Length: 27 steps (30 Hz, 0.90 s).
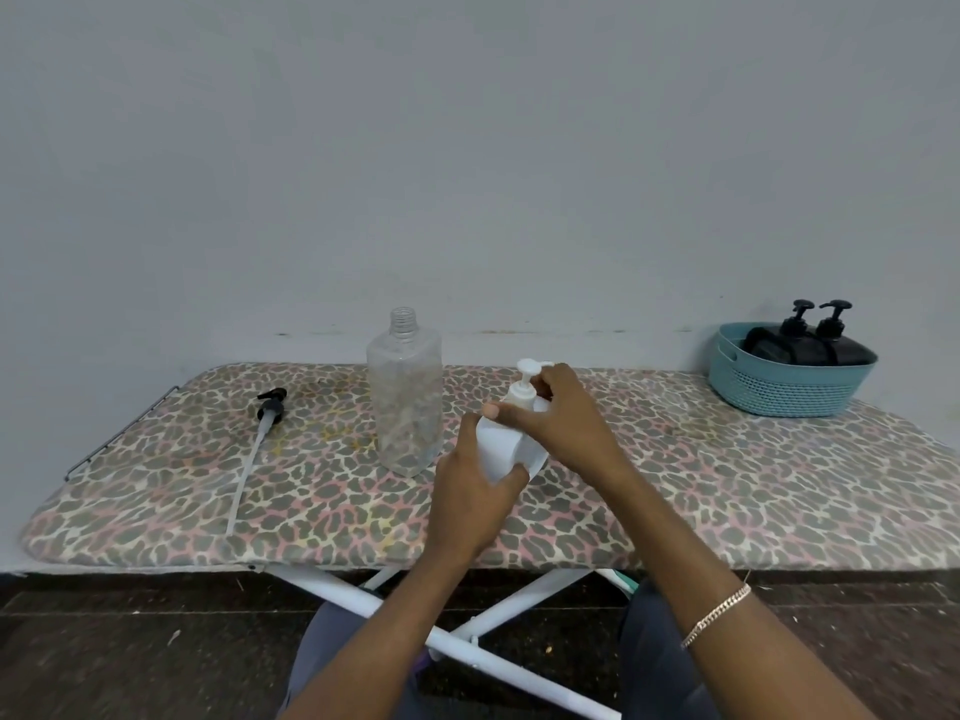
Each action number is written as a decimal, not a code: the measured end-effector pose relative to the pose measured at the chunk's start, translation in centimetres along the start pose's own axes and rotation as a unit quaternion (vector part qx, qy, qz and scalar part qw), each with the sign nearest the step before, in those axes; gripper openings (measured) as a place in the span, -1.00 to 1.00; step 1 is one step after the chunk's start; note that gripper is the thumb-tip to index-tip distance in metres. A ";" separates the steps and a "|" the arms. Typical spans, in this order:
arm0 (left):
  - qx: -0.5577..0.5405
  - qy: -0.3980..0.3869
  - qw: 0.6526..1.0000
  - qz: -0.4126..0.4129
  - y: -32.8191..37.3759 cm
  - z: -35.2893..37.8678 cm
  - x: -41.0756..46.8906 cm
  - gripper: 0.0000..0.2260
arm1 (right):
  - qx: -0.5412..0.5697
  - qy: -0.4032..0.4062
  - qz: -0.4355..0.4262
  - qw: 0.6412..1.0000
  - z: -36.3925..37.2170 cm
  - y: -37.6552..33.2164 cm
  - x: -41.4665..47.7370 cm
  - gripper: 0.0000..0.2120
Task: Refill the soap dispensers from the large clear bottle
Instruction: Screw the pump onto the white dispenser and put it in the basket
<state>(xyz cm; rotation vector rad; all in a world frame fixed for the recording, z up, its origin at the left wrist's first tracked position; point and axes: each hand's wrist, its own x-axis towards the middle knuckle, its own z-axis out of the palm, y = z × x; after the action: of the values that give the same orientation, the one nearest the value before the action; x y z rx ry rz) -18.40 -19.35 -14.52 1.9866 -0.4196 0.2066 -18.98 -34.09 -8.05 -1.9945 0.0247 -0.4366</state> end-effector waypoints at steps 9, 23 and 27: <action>0.005 0.009 1.000 0.007 0.0 0.0 0.1 -0.39 | 0.116 -0.029 -0.001 0.993 -1.7 1.6 0.4 -0.79; 0.014 0.005 1.000 0.011 0.1 0.0 0.1 -0.42 | 0.088 -0.120 -0.002 0.989 -3.4 0.4 1.1 -0.85; 0.012 0.006 1.000 0.006 0.1 0.1 0.1 -0.40 | 0.076 -0.018 -0.014 0.997 -1.6 0.4 0.8 -0.69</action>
<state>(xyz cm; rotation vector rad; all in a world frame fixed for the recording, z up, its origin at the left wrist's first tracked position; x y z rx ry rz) -18.37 -19.50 -14.49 2.0057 -0.4222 0.2323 -18.70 -35.79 -7.56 -1.8549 -0.0566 -0.4076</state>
